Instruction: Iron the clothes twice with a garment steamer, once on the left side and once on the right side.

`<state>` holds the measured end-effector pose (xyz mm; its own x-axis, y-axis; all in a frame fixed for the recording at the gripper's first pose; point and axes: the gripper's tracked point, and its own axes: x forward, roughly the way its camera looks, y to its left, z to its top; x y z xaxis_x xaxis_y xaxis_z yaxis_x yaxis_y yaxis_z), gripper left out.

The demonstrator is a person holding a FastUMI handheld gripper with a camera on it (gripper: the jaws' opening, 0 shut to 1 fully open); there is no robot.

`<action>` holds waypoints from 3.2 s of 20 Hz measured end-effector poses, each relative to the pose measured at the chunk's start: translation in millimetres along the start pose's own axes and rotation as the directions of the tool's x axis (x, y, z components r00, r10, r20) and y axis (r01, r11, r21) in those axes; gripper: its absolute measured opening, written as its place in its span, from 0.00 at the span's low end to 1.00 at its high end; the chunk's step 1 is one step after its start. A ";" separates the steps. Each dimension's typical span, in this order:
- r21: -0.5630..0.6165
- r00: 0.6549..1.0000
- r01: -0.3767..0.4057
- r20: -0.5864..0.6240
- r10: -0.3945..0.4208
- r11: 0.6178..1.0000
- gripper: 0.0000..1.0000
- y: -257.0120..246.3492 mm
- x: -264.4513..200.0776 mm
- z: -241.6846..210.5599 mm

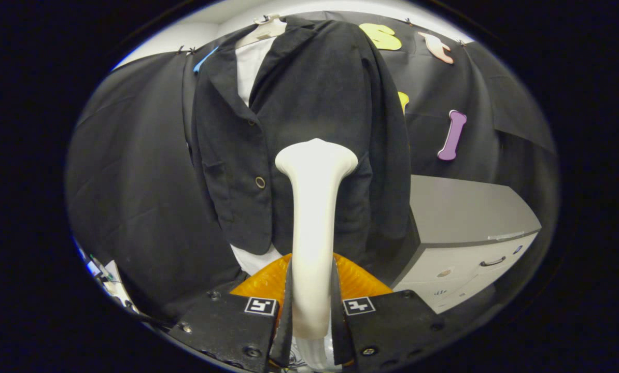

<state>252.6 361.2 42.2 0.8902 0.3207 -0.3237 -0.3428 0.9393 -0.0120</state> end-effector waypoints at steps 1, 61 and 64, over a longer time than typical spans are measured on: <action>-0.002 1.000 -0.001 -0.009 0.001 1.000 0.33 -0.4 0.6 -4.1; -0.157 0.922 -0.207 0.299 0.246 0.966 0.33 214.3 -61.6 195.7; -0.165 0.923 -0.200 0.298 0.242 0.966 0.33 226.5 -47.8 205.0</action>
<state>193.9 583.6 248.9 0.8285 0.5597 -0.0193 -0.5584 0.8231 -0.1031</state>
